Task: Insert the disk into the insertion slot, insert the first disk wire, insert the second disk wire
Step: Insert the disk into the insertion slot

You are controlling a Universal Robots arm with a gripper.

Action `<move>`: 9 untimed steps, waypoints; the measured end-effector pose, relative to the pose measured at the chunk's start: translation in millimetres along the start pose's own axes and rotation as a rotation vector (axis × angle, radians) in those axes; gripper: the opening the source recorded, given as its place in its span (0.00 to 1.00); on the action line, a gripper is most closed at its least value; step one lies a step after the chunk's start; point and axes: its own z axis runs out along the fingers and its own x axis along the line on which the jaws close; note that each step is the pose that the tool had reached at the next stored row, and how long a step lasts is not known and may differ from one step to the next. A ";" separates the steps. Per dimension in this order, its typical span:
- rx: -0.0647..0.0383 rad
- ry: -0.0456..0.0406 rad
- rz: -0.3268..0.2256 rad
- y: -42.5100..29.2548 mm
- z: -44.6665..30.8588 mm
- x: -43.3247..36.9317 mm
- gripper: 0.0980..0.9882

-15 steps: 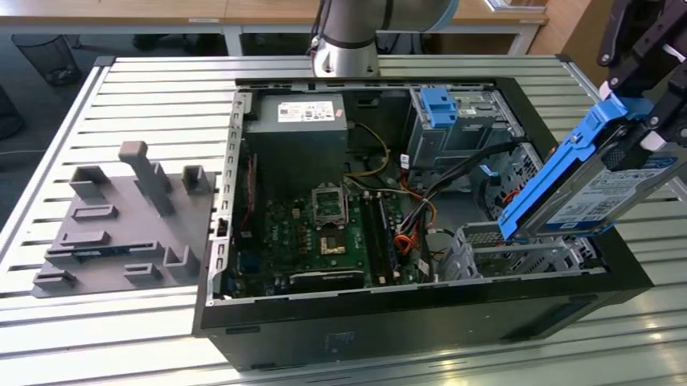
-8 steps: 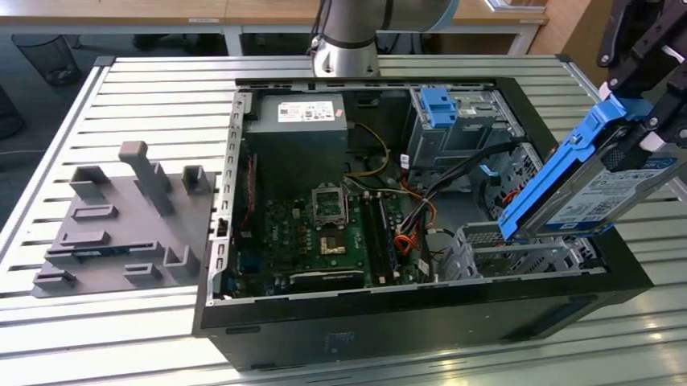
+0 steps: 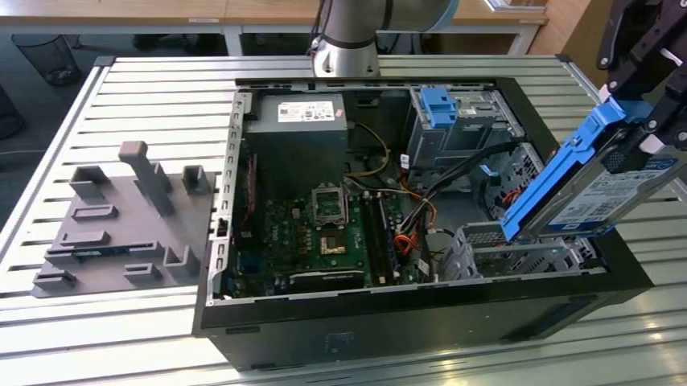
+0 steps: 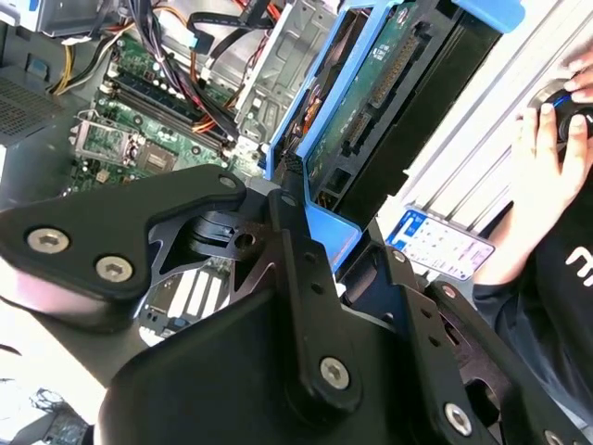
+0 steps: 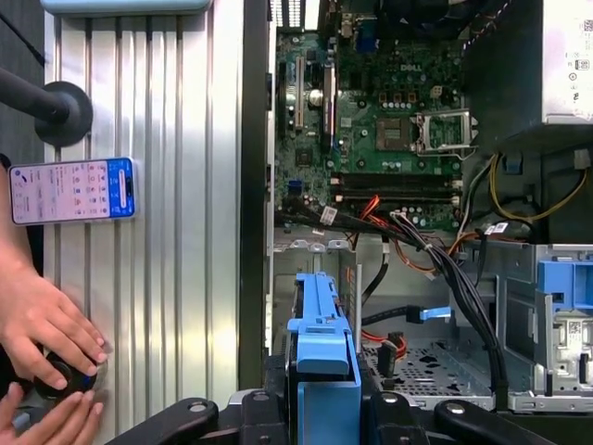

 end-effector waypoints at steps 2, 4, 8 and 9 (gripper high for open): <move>0.008 0.0000 0.000 0.8 0.6 -0.1 0.30; 0.019 -0.0002 0.000 2.0 1.3 0.0 0.30; 0.039 -0.0006 0.000 7.6 2.8 0.1 0.30; 0.042 -0.0006 0.000 10.1 3.3 0.1 0.30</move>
